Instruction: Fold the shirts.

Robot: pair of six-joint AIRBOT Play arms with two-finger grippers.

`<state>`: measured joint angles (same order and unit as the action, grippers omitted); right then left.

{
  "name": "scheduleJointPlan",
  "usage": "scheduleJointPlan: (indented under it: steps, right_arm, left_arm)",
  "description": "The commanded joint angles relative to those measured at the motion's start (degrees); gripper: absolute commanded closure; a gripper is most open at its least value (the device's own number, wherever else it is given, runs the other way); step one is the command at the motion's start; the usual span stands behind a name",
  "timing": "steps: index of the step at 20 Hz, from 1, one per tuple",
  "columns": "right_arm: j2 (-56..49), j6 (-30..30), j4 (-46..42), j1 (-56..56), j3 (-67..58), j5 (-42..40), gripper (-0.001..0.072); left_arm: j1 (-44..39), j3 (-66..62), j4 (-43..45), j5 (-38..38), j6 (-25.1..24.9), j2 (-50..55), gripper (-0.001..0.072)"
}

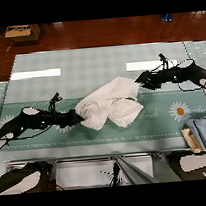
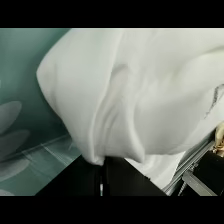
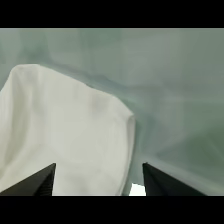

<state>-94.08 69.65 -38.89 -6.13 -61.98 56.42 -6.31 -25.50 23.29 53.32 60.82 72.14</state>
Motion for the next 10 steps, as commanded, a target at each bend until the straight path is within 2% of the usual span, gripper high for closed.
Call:
scheduleJointPlan:
  steps: [1,2,3,4,6,10]
  right_arm:
    - [-2.25,4.07,0.96,2.86,0.07,-3.10,0.0134]
    - [-2.89,4.07,1.11,3.67,0.07,-2.95,0.0193]
    - [-3.23,4.02,1.16,4.61,0.07,-2.95,0.0306]
    - [-3.26,3.61,1.07,5.73,0.07,-3.58,0.0387]
    - [-3.19,1.25,2.32,7.15,-0.59,-3.93,0.0669]
    - [-0.55,-5.25,2.62,5.01,-7.37,5.07,0.0689]
  left_arm:
    - [0.50,-1.38,-0.02,0.09,0.09,-0.04,0.0688]
    - [0.66,-2.12,-0.02,0.13,0.09,-0.04,0.0689]
    - [0.70,-2.91,-0.02,0.07,0.07,-0.04,0.0688]
    - [0.70,-3.85,-0.02,0.02,0.00,-0.04,0.0688]
    - [0.70,-5.97,-0.02,0.04,-0.13,-0.04,0.0688]
    - [1.07,-15.02,0.00,4.37,-0.37,-0.83,0.0689]
